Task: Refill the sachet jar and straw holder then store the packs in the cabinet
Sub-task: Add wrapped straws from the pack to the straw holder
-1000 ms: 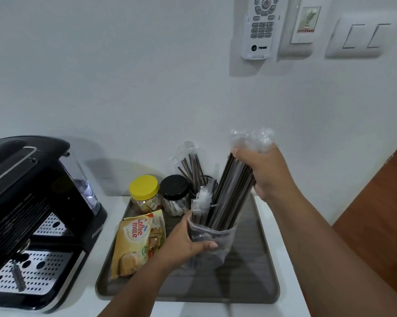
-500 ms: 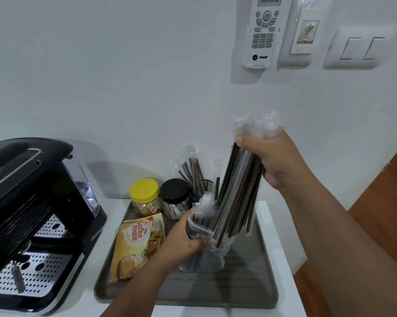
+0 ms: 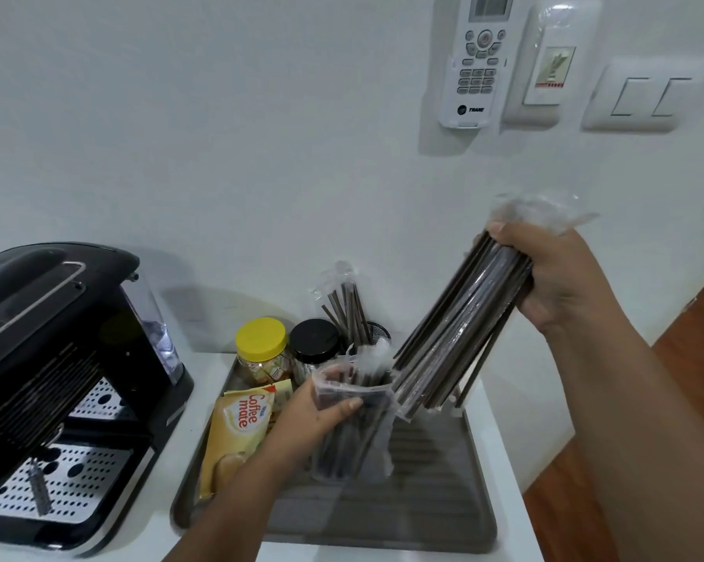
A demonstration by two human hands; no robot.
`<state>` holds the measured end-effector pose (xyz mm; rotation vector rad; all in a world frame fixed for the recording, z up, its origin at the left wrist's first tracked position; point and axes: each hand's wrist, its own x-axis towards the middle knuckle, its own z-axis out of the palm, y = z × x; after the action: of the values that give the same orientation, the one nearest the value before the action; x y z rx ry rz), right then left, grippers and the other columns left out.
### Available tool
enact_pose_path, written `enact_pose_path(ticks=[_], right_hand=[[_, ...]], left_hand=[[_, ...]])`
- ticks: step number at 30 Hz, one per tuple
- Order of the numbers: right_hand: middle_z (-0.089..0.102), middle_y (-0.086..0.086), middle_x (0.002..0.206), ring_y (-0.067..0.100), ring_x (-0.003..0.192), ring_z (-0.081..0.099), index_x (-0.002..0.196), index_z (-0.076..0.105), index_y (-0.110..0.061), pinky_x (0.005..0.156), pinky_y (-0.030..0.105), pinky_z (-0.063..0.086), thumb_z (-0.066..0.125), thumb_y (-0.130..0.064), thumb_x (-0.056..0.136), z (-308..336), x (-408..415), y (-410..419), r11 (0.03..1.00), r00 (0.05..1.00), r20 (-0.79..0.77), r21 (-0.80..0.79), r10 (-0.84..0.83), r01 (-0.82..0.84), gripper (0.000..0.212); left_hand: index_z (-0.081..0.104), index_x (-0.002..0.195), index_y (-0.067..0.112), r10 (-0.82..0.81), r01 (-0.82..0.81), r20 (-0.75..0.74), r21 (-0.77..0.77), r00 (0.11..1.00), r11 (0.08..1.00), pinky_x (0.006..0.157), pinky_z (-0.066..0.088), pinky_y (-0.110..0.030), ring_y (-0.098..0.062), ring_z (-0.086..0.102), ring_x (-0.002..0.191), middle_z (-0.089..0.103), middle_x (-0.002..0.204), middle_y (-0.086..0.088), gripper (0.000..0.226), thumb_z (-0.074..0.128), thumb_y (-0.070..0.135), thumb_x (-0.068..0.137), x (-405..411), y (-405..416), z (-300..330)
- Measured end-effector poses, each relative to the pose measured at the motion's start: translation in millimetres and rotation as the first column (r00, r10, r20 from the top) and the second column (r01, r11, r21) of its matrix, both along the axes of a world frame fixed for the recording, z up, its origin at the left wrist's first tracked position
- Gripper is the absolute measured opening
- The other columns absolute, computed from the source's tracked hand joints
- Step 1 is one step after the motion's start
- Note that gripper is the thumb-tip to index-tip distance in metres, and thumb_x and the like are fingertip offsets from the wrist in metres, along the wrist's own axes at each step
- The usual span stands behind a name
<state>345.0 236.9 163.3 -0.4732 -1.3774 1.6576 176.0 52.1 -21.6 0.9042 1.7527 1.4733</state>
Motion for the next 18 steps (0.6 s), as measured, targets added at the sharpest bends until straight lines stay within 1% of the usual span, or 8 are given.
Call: enact_pose_path(ticks=[4, 5, 7, 10, 11, 13, 15, 18], right_hand=[[0.055, 0.005, 0.067, 0.023, 0.065, 0.055, 0.066, 0.066, -0.018, 0.079, 0.047, 0.045, 0.062, -0.003, 0.069, 2, 10, 11, 0.993, 0.991, -0.096, -0.071, -0.096, 0.089, 0.016], [0.056, 0.003, 0.065, 0.021, 0.064, 0.056, 0.066, 0.065, -0.017, 0.076, 0.043, 0.046, 0.062, -0.003, 0.069, 2, 14, 15, 0.989, 0.985, -0.116, -0.082, -0.129, 0.12, 0.015], [0.058, 0.001, 0.064, 0.018, 0.062, 0.058, 0.069, 0.064, -0.015, 0.071, 0.035, 0.049, 0.063, -0.004, 0.069, 0, 19, 19, 0.981, 0.974, -0.132, -0.092, -0.184, 0.173, 0.011], [0.058, -0.001, 0.063, 0.015, 0.06, 0.06, 0.072, 0.062, -0.014, 0.063, 0.029, 0.051, 0.066, -0.007, 0.067, -3, 27, 24, 0.965, 0.956, -0.152, -0.119, -0.252, 0.236, 0.01], [0.059, -0.002, 0.062, 0.014, 0.06, 0.06, 0.072, 0.061, -0.014, 0.06, 0.027, 0.051, 0.066, -0.006, 0.067, -3, 29, 25, 0.959, 0.948, -0.163, -0.128, -0.273, 0.253, 0.01], [0.059, -0.004, 0.06, 0.012, 0.059, 0.06, 0.073, 0.061, -0.015, 0.058, 0.025, 0.05, 0.065, -0.003, 0.071, -5, 32, 25, 0.951, 0.936, -0.187, -0.137, -0.298, 0.276, 0.012], [0.059, -0.007, 0.059, 0.01, 0.059, 0.06, 0.073, 0.062, -0.016, 0.057, 0.024, 0.049, 0.061, 0.001, 0.077, -5, 33, 25, 0.947, 0.931, -0.183, -0.123, -0.315, 0.296, 0.019], [0.058, -0.008, 0.059, 0.01, 0.061, 0.057, 0.072, 0.062, -0.018, 0.058, 0.023, 0.048, 0.058, 0.005, 0.081, -8, 29, 24, 0.949, 0.94, -0.133, -0.068, -0.313, 0.307, 0.025]], left_hand=[[0.058, 0.108, 0.034, -0.054, 0.048, -0.077, -0.08, 0.996, 0.996, 0.066, 0.043, 0.002, 0.022, 0.06, 0.084, 0.066, 0.095, 0.026, 0.027, 0.069, 0.021, 0.087, -4, 14, 13], [0.057, 0.112, 0.034, -0.092, 0.08, -0.1, -0.115, 0.991, 0.99, 0.068, 0.042, 0.001, 0.02, 0.059, 0.09, 0.064, 0.099, 0.026, 0.029, 0.069, 0.028, 0.087, -3, 21, 16], [0.055, 0.119, 0.029, -0.18, 0.158, -0.109, -0.179, 0.978, 0.971, 0.08, 0.045, -0.01, 0.002, 0.061, 0.107, 0.066, 0.109, 0.018, 0.039, 0.07, 0.038, 0.083, 0, 37, 20], [0.053, 0.107, 0.027, -0.316, 0.268, -0.135, -0.289, 0.939, 0.919, 0.069, 0.044, -0.005, 0.002, 0.059, 0.094, 0.063, 0.099, 0.018, 0.03, 0.071, 0.035, 0.085, 12, 62, 21], [0.053, 0.104, 0.027, -0.353, 0.294, -0.147, -0.319, 0.924, 0.901, 0.071, 0.045, -0.005, 0.001, 0.058, 0.093, 0.062, 0.098, 0.017, 0.03, 0.072, 0.036, 0.084, 17, 70, 19], [0.056, 0.112, 0.03, -0.428, 0.344, -0.171, -0.372, 0.888, 0.862, 0.093, 0.05, -0.025, -0.005, 0.06, 0.104, 0.065, 0.11, 0.012, 0.047, 0.076, 0.048, 0.073, 25, 82, 14], [0.057, 0.118, 0.029, -0.464, 0.365, -0.169, -0.414, 0.87, 0.834, 0.103, 0.047, -0.04, -0.011, 0.061, 0.11, 0.066, 0.118, 0.007, 0.057, 0.078, 0.048, 0.069, 32, 91, 7], [0.056, 0.119, 0.019, -0.48, 0.348, -0.213, -0.457, 0.851, 0.819, 0.096, 0.047, -0.029, -0.012, 0.058, 0.103, 0.063, 0.111, 0.002, 0.049, 0.078, 0.033, 0.078, 41, 100, 4]])
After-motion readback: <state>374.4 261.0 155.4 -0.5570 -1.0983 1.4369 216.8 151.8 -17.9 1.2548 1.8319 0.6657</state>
